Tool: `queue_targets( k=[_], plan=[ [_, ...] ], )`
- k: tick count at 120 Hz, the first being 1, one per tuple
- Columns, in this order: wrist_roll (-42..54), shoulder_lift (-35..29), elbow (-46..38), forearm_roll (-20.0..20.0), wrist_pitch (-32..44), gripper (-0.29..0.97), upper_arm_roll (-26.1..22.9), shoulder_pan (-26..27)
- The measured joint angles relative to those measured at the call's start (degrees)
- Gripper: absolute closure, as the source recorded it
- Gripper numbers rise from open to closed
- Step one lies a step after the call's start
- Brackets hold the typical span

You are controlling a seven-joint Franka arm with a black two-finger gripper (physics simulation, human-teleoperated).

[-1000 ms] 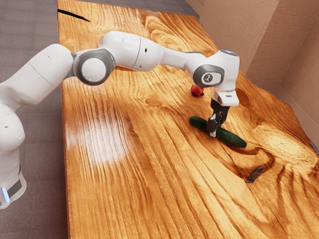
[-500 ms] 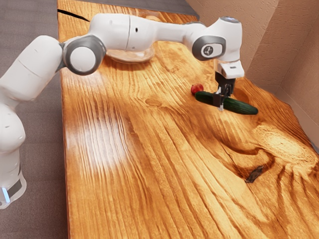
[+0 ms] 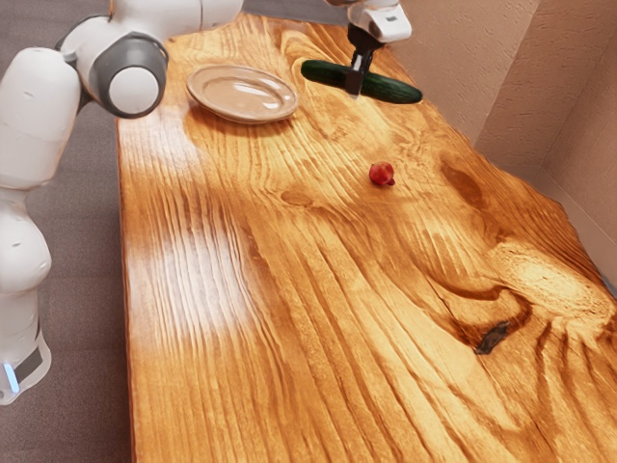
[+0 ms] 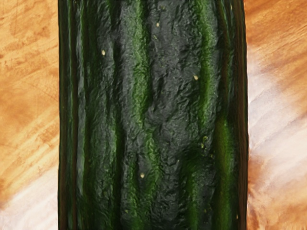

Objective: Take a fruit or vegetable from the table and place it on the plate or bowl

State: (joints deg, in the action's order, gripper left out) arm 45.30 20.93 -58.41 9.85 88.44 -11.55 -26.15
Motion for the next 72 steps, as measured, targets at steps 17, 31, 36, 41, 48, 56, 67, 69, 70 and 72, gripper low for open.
queue_targets(
  k=[17,31,36,41,48,56,67,69,70,72],
  plan=[
    [0.27,-1.35,-0.14,-3.07,-4.01,0.5,9.77,0.04],
    [0.8,-1.84,-0.15,-5.25,-6.55,0.5,17.04,-0.05],
    [0.98,-1.87,-0.15,-5.76,-7.34,0.5,18.78,0.06],
    [1.15,-1.89,-0.19,-6.34,-8.09,0.5,20.64,0.03],
    [1.4,-1.9,-0.27,-6.99,-9.02,0.5,22.72,0.02],
    [1.68,-1.9,-0.99,-7.74,-10.14,0.5,26.28,0.14],
    [2.23,-2.23,-1.38,-8.81,-11.53,0.5,32.28,0.1],
    [2.36,-2.35,-1.41,-8.99,-11.75,0.5,33.38,0.08],
    [2.43,-2.4,-1.41,-9.11,-11.85,0.5,34.0,0.1],
    [2.58,-2.48,-1.43,-9.35,-12.04,0.5,35.13,0.09]
  ],
)
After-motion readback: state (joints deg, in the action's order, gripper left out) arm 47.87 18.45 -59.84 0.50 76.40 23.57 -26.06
